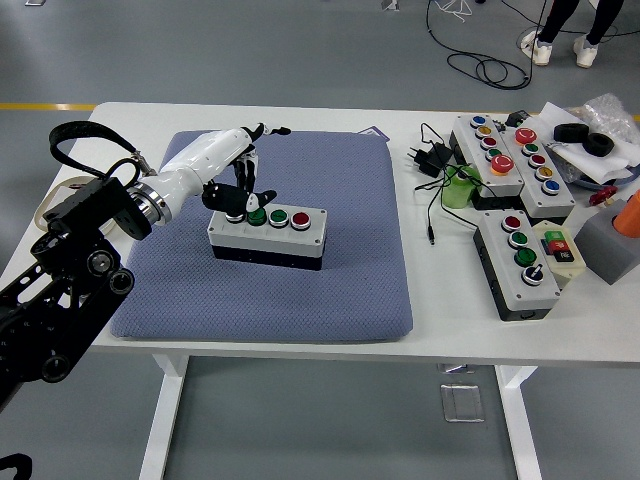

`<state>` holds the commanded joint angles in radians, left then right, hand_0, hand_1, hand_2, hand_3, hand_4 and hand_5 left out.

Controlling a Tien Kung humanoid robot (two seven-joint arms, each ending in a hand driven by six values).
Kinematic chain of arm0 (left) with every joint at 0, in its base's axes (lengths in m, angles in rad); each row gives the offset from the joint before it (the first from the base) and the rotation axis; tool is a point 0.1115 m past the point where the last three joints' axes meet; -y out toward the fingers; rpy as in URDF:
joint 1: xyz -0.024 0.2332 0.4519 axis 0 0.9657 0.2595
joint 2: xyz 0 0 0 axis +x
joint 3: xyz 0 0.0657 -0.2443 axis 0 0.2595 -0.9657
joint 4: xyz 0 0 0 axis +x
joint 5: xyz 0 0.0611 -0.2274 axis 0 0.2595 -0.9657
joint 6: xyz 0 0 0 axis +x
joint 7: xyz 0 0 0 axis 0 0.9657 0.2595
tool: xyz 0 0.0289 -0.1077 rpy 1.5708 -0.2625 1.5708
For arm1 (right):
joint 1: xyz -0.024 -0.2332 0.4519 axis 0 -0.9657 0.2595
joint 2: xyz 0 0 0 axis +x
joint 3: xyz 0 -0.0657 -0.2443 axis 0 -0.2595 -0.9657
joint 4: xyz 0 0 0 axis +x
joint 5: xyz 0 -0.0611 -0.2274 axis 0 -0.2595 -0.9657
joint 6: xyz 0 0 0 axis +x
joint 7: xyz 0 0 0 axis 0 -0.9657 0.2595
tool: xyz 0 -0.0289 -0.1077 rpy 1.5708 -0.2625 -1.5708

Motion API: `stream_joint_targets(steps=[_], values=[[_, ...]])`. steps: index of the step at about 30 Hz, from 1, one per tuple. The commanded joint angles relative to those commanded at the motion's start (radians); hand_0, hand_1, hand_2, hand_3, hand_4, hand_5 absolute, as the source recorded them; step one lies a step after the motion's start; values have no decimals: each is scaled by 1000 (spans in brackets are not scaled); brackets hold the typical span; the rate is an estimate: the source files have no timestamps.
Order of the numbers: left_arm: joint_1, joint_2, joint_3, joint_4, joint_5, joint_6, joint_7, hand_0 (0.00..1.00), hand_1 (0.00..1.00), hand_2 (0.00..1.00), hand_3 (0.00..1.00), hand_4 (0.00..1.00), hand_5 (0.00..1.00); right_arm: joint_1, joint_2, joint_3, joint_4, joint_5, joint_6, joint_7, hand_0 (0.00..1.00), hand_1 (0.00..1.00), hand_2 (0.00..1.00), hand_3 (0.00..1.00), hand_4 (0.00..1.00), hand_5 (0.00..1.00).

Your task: Pick up the button,place it on the desk,press the button,press the button

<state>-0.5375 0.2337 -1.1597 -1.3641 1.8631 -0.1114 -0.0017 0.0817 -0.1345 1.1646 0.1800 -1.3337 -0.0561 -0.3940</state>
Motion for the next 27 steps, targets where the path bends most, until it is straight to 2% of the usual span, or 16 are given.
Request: stream_joint_targets(steps=[1,2,4,6,7,12,13,14,16,18,19,24,27], values=[[9,2,-8,-6,-39,37,-2,453,463,519,954,924,489,0,0,-1,0,1,0,0,661,625,699,580,361,208],[15,3,-14,-10,-85,66,-4,769,809,926,961,917,891,0,0,-1,0,1,0,0,663,625,699,579,360,206],[36,7,-45,-28,-169,128,-7,769,809,926,961,917,891,1,0,-1,0,1,0,0,663,625,699,579,360,206],[44,9,-62,-32,-254,149,-7,769,809,926,961,917,891,1,-1,-1,0,2,0,0,663,625,699,579,360,206],[51,11,-84,-32,-299,154,-7,825,867,944,922,797,998,1,-1,-2,0,4,0,0,663,625,700,579,360,205],[72,30,-189,-11,-507,90,9,825,867,944,922,797,998,6,0,-4,0,9,0,0,663,625,700,579,360,205],[73,31,-194,-11,-546,87,9,825,867,944,922,797,998,6,0,-4,0,9,0,0,663,625,700,579,360,205],[82,40,-208,-12,-591,81,11,834,872,944,925,756,998,8,0,-5,0,9,0,-1,664,629,701,579,359,205],[100,51,-229,-15,-676,72,9,834,872,944,925,756,998,9,-1,-8,0,11,1,0,664,629,701,579,359,205],[120,57,-250,-21,-759,66,12,834,872,944,925,756,998,10,-1,-9,0,15,0,0,664,629,701,579,359,205],[133,51,-269,-23,-790,69,20,834,872,944,925,756,998,9,-1,-10,0,21,-2,1,664,629,701,579,359,205],[179,9,-361,-43,-767,81,26,828,866,942,918,746,998,9,-1,-8,0,19,-3,2,664,629,702,579,358,203],[224,-9,-403,-74,-722,37,38,820,858,923,902,740,998,9,-3,-10,0,24,-3,3,665,630,702,579,358,204]])
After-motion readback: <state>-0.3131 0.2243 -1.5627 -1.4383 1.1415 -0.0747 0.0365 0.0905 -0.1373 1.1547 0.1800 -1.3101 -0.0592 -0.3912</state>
